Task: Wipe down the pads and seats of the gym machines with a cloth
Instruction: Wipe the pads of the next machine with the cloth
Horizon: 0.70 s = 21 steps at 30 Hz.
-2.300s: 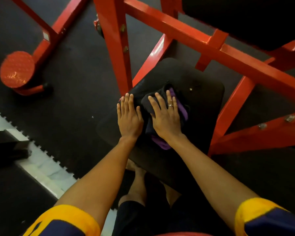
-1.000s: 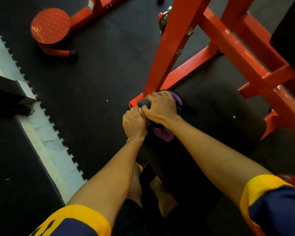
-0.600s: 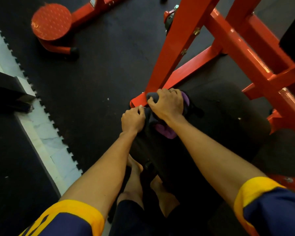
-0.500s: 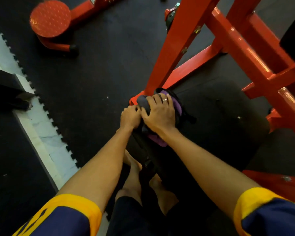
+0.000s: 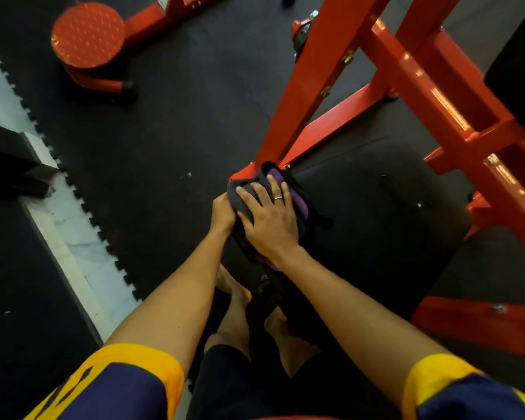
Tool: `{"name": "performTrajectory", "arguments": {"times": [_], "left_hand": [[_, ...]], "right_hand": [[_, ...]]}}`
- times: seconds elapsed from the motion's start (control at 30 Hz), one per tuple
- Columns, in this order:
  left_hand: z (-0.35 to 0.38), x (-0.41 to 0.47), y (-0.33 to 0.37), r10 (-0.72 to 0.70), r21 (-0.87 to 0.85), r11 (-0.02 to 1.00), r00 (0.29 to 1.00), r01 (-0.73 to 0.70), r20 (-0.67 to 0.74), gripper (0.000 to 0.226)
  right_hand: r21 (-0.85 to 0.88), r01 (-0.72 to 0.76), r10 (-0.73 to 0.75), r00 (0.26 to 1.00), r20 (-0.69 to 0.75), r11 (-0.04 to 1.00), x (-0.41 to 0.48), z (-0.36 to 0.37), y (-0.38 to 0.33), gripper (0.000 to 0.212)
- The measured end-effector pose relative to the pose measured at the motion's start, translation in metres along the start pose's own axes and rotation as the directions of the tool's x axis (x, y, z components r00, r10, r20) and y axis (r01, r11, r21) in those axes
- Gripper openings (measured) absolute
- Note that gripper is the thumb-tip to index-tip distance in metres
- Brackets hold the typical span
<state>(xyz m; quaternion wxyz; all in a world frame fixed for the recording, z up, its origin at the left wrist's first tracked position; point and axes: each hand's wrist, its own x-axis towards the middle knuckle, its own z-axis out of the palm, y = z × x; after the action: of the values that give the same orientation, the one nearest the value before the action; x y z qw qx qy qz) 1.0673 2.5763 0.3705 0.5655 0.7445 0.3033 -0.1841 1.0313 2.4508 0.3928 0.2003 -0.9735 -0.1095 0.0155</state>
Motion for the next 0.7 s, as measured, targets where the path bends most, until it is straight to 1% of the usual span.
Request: {"name": "performTrajectory", "arguments": {"times": [0.03, 0.07, 0.1, 0.17, 0.2, 0.23, 0.3, 0.33, 0.37, 0.4, 0.43, 0.53, 0.6, 0.63, 0.7], "left_hand": [[-0.001, -0.004, -0.003, -0.012, -0.026, 1.0, 1.0, 0.012, -0.013, 0.028], [-0.001, -0.005, -0.008, -0.028, -0.032, 0.999, 0.999, 0.027, -0.021, 0.032], [-0.001, -0.008, -0.008, -0.045, -0.018, 0.999, 0.999, 0.045, -0.021, 0.038], [0.0, -0.013, -0.008, -0.065, 0.002, 0.998, 0.998, 0.065, -0.015, 0.052], [0.0, -0.012, -0.01, -0.069, 0.018, 0.997, 0.997, 0.069, -0.018, 0.057], [0.0, -0.015, -0.009, -0.069, 0.029, 0.997, 0.997, 0.07, -0.026, 0.06], [-0.002, -0.016, -0.008, -0.059, 0.063, 0.996, 0.998, 0.061, -0.031, 0.054], [-0.003, -0.016, -0.006, -0.038, 0.097, 0.994, 0.999, 0.041, -0.031, 0.052], [-0.002, -0.017, -0.004, -0.019, 0.124, 0.992, 0.999, 0.023, -0.03, 0.051], [-0.003, -0.017, -0.002, 0.003, 0.147, 0.989, 1.0, 0.002, -0.03, 0.052], [-0.003, -0.017, 0.001, 0.014, 0.178, 0.984, 1.0, -0.01, -0.02, 0.053], [-0.002, -0.014, 0.008, 0.059, 0.265, 0.962, 0.998, -0.06, 0.012, 0.055], [-0.001, -0.011, 0.014, 0.06, 0.313, 0.948, 0.998, -0.065, 0.025, 0.056], [0.0, -0.012, 0.017, 0.065, 0.344, 0.936, 0.997, -0.072, 0.032, 0.055], [0.005, -0.014, 0.019, 0.075, 0.404, 0.912, 0.997, -0.074, 0.014, 0.054]], "right_hand": [[-0.003, 0.058, -0.058, 0.998, 0.003, 0.998, 0.006, -0.003, 0.012, 0.048], [-0.019, 0.074, -0.074, 0.997, 0.01, 0.997, 0.016, -0.006, 0.023, 0.048], [-0.038, 0.035, -0.034, 0.999, 0.022, 0.999, 0.03, -0.01, 0.031, 0.048], [-0.071, -0.13, 0.134, 0.989, 0.064, 0.989, 0.055, -0.016, 0.033, 0.046], [-0.097, -0.165, 0.172, 0.982, 0.078, 0.982, 0.062, -0.016, 0.025, 0.043], [-0.1, -0.15, 0.158, 0.984, 0.085, 0.984, 0.062, -0.015, 0.014, 0.04], [-0.067, -0.014, 0.021, 0.994, 0.104, 0.998, 0.051, -0.012, 0.002, 0.038], [-0.041, 0.057, -0.052, 0.993, 0.107, 0.998, 0.045, -0.015, 0.005, 0.04], [-0.022, 0.095, -0.092, 0.99, 0.111, 0.995, 0.043, -0.02, 0.014, 0.041], [-0.025, 0.097, -0.093, 0.989, 0.118, 0.995, 0.046, -0.025, 0.026, 0.042], [-0.053, 0.063, -0.056, 0.991, 0.123, 0.997, 0.052, -0.03, 0.039, 0.043], [-0.169, -0.092, 0.117, 0.983, 0.139, 0.981, 0.071, -0.04, 0.068, 0.043], [-0.193, -0.159, 0.183, 0.976, 0.117, 0.968, 0.073, -0.037, 0.059, 0.044], [-0.192, -0.151, 0.175, 0.978, 0.114, 0.97, 0.07, -0.033, 0.046, 0.046], [-0.168, -0.039, 0.063, 0.988, 0.142, 0.985, 0.059, -0.025, 0.025, 0.05]]}}
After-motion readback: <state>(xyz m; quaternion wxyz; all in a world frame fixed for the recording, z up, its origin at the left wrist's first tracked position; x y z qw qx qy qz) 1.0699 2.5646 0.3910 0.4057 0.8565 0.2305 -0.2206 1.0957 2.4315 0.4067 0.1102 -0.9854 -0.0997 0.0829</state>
